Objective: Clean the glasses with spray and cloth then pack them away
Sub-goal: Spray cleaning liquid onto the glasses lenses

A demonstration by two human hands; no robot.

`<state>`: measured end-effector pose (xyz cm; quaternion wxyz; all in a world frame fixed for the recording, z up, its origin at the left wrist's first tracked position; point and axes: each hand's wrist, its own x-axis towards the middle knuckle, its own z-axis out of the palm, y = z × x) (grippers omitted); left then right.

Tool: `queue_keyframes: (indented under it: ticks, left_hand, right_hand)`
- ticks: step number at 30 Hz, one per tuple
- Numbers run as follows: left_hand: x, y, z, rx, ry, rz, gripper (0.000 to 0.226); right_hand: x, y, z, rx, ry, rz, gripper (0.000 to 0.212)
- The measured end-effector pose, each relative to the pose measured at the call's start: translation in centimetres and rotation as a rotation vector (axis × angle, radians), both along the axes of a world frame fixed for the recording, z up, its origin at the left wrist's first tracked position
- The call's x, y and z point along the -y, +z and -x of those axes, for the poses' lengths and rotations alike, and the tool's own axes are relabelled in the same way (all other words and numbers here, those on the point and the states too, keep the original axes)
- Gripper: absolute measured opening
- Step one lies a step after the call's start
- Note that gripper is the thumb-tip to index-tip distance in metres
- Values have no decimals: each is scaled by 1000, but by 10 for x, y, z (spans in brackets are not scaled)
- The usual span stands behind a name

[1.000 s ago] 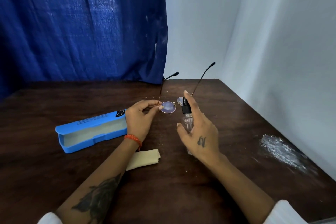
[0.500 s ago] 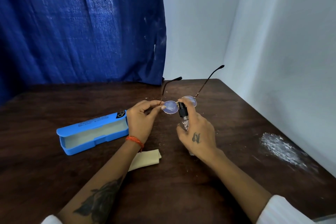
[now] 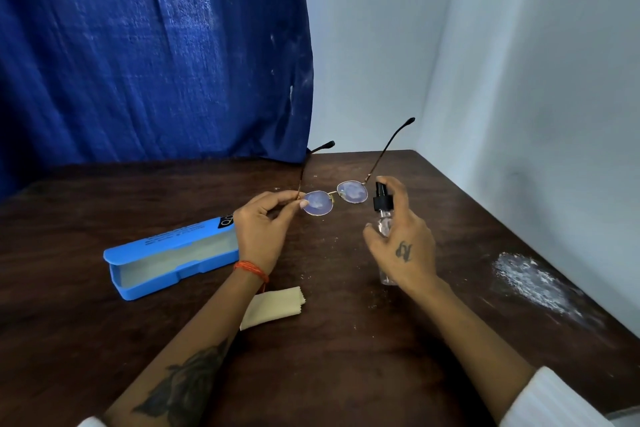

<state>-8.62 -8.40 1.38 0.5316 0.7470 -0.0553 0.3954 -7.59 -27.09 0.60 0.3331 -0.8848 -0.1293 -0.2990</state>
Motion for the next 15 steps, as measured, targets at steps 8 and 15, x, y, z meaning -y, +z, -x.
queue_keyframes:
  ticks: [8,15]
  left_hand:
    - [0,1,1,-5,-2,11,22]
    - [-1,1,1,-57,4,37,23]
  right_hand:
    - [6,-4,-6,93,-13,-102,69]
    - [14,-2,-27,130,60,-222,73]
